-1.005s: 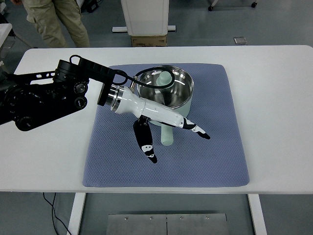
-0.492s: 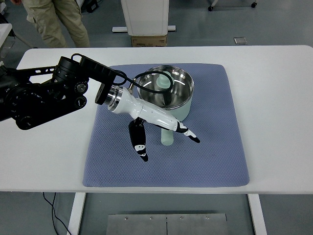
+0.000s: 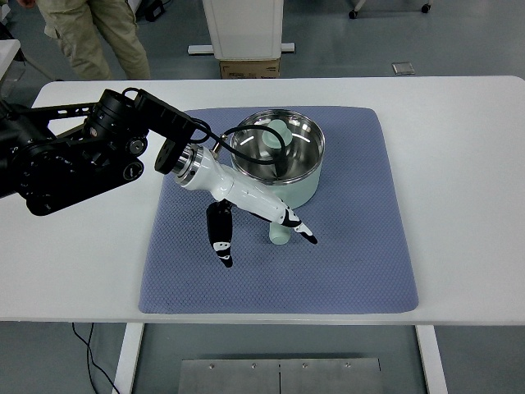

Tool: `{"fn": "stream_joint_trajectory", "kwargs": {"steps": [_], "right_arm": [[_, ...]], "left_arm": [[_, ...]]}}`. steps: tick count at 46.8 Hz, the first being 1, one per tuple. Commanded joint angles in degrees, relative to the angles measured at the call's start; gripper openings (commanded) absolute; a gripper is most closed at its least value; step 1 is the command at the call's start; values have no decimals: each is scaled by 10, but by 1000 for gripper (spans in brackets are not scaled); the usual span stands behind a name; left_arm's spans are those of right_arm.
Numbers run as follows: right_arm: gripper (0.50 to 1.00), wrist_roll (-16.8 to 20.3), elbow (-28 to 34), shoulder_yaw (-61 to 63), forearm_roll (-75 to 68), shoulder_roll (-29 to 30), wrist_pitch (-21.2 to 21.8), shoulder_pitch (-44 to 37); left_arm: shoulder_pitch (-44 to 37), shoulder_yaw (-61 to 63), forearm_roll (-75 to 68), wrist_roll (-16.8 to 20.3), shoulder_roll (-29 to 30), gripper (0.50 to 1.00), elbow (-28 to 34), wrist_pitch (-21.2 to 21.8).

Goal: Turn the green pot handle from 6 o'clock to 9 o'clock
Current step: 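Push the handle with the left hand, turning the pot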

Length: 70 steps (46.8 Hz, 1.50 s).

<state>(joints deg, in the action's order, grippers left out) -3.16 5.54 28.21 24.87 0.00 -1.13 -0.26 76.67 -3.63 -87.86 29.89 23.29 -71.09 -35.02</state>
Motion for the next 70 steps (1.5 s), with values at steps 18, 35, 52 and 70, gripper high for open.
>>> {"fn": "stream_joint_trajectory", "kwargs": {"steps": [18,35,52,70], "right_arm": [[1000,0,0,0,0,0,0,0],[1000,0,0,0,0,0,0,0],[1000,0,0,0,0,0,0,0],[1000,0,0,0,0,0,0,0]], "left_arm": [[8,14,-6,0,-16,1000,5,0],[17,42,-46,4,-16,1000,6,0],[44,57,-58,6,-11,1000,6,0],[66,88,-95,14,-7,1000,6,0]]}}
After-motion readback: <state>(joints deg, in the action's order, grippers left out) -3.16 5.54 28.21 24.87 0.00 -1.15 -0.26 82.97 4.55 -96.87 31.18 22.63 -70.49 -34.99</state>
